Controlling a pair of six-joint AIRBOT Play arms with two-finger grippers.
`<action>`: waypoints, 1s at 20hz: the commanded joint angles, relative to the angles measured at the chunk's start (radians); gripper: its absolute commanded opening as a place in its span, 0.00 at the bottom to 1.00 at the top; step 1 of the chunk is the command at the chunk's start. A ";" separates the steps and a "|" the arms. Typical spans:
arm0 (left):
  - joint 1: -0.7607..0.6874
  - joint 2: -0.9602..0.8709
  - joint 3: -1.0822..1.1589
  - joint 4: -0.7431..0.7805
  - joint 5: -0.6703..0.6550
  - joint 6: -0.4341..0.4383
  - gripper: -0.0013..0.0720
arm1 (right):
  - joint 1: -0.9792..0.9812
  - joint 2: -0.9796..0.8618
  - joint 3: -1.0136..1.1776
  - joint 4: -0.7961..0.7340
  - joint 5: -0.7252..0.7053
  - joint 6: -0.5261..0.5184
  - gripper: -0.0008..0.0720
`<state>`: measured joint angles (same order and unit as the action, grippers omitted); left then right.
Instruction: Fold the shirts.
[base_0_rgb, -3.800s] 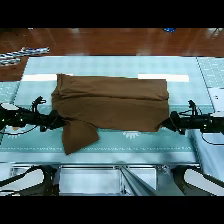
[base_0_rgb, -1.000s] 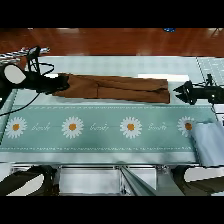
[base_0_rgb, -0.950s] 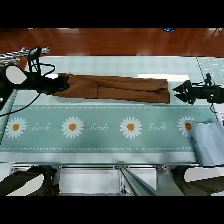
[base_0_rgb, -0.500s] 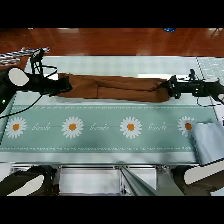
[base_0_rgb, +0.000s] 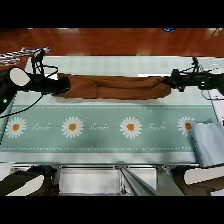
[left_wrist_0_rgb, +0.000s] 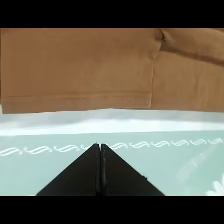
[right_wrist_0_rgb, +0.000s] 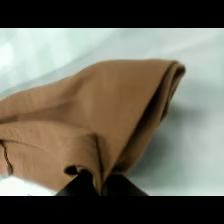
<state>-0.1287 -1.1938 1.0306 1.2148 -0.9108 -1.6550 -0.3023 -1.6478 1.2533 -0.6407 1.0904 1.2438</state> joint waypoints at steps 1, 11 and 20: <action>-0.034 -0.026 0.003 -0.109 0.053 0.095 0.04 | -0.043 0.184 -0.070 -0.130 0.097 0.000 0.04; -0.437 -0.574 0.518 -0.243 -0.068 0.132 0.04 | -0.057 0.832 -0.348 -0.200 0.243 0.084 0.04; -0.718 -0.918 0.849 -0.517 -0.194 0.117 0.04 | -0.057 0.967 -0.348 -0.159 0.246 0.143 0.04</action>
<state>-0.7677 -2.0384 1.8290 0.7784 -1.0622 -1.5337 -0.3595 -0.7029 0.9081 -0.8223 1.3525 1.3746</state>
